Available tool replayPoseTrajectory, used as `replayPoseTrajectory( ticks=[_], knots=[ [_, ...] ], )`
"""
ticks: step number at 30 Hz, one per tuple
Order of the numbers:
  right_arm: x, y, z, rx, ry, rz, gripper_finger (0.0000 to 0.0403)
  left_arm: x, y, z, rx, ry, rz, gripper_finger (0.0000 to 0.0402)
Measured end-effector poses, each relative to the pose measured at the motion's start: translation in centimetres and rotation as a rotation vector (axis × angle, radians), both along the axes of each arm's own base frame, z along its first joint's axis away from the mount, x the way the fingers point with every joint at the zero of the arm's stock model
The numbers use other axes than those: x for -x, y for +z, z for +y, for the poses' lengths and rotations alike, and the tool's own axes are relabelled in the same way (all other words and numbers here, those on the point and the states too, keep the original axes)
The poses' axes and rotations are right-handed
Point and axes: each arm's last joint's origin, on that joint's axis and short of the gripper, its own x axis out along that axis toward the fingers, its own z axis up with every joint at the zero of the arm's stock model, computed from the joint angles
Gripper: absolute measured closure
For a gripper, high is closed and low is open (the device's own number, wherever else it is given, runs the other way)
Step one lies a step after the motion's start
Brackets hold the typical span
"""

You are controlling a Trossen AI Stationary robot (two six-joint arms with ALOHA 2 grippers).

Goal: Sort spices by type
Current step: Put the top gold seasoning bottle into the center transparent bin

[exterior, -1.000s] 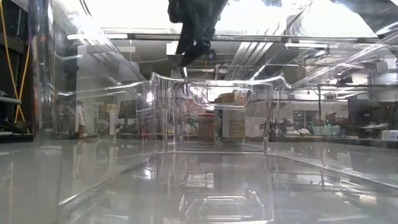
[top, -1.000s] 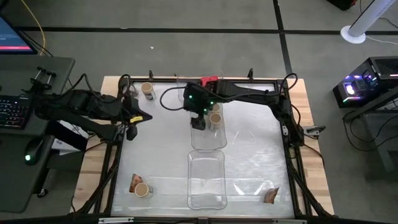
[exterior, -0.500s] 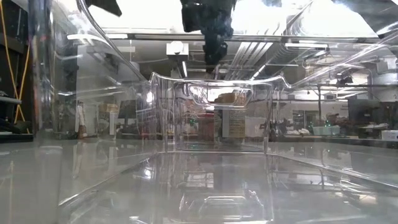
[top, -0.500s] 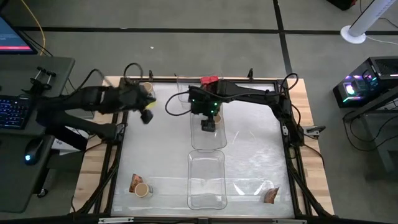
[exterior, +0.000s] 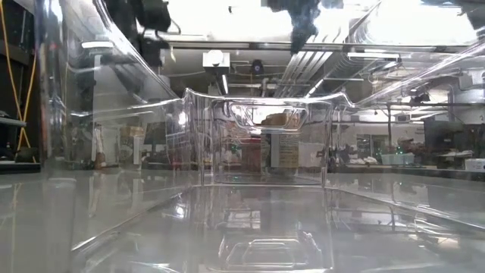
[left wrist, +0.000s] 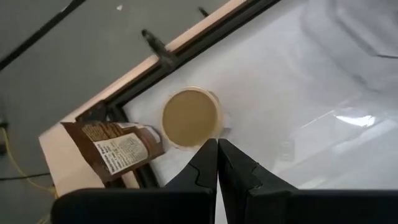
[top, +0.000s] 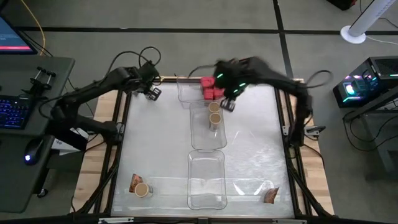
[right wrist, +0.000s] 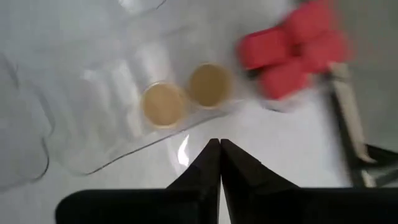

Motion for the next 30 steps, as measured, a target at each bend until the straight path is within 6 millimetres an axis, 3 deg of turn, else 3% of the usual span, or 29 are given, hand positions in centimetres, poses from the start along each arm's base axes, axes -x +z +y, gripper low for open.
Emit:
replayPoseTrajectory(
  ticks=[6, 12, 18, 25, 30],
  knots=[
    [7.7, 6.7, 1.7, 0.144, -0.263, -0.235, 0.0400, 0.6, -3.3, 1.2, -0.003, 0.072, -0.034, 0.0402],
    [12.6, 10.1, 5.2, 0.160, -0.422, -0.468, 0.0402, 1.1, -4.6, 2.6, -0.076, 0.149, -0.120, 0.0402],
    [13.9, 10.9, 7.2, 0.221, -0.474, -0.556, 0.0402, 2.0, -5.9, 3.7, -0.047, 0.226, -0.128, 0.0402],
    [12.9, 10.5, 7.9, 0.219, -0.450, -0.540, 0.0402, 2.5, -7.0, 3.8, -0.056, 0.267, -0.137, 0.0402],
    [12.4, 10.3, 7.9, 0.233, -0.442, -0.524, 0.0402, 2.4, -7.4, 2.8, 0.013, 0.245, -0.128, 0.0402]
  ],
)
